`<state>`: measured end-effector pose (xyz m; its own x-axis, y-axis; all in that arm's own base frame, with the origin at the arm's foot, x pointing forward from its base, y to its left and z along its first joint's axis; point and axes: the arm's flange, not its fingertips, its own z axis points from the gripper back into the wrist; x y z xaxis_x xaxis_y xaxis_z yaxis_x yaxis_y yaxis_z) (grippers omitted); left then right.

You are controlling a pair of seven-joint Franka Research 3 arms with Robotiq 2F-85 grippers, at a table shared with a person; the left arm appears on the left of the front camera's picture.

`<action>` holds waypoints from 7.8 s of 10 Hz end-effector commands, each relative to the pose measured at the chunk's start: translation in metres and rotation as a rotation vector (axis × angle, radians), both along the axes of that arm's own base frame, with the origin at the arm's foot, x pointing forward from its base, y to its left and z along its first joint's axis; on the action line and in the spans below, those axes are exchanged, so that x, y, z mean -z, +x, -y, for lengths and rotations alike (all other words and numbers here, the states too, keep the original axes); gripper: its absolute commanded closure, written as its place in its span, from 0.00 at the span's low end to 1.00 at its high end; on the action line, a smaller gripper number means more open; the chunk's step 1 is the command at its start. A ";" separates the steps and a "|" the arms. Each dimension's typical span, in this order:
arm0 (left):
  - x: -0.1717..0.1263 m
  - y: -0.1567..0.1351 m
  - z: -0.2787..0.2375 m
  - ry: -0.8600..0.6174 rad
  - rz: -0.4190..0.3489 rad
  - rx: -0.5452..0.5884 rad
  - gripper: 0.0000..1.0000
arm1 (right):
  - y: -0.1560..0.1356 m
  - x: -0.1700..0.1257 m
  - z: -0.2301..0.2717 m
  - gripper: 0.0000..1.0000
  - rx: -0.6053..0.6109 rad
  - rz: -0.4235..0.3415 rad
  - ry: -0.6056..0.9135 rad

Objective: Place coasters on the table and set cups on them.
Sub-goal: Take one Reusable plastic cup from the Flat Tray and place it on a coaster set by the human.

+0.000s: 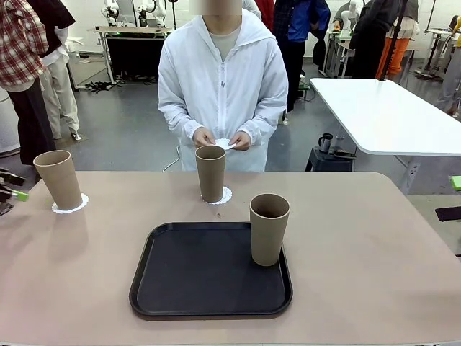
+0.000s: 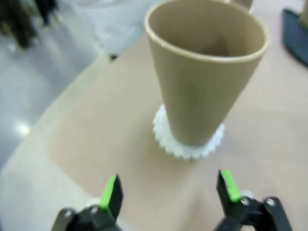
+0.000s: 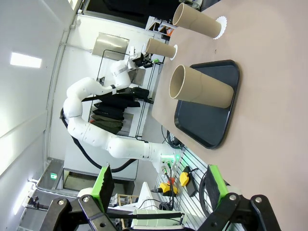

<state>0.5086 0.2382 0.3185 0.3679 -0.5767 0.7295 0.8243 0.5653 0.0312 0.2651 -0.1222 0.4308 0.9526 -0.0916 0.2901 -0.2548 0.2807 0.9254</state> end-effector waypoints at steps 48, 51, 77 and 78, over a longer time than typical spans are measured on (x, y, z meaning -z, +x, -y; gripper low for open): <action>-0.100 -0.194 -0.010 -0.726 -0.806 -0.029 0.00 | 0.000 0.000 0.001 0.00 -0.005 0.018 0.011; -0.100 -0.194 -0.010 -0.726 -0.806 -0.029 0.00 | 0.000 0.000 0.001 0.00 -0.005 0.018 0.011; -0.100 -0.194 -0.010 -0.726 -0.806 -0.029 0.00 | 0.108 -0.052 -0.131 0.00 -0.418 0.187 -1.020; -0.100 -0.194 -0.010 -0.726 -0.806 -0.029 0.00 | 0.114 -0.042 -0.153 0.00 -0.484 0.287 -1.087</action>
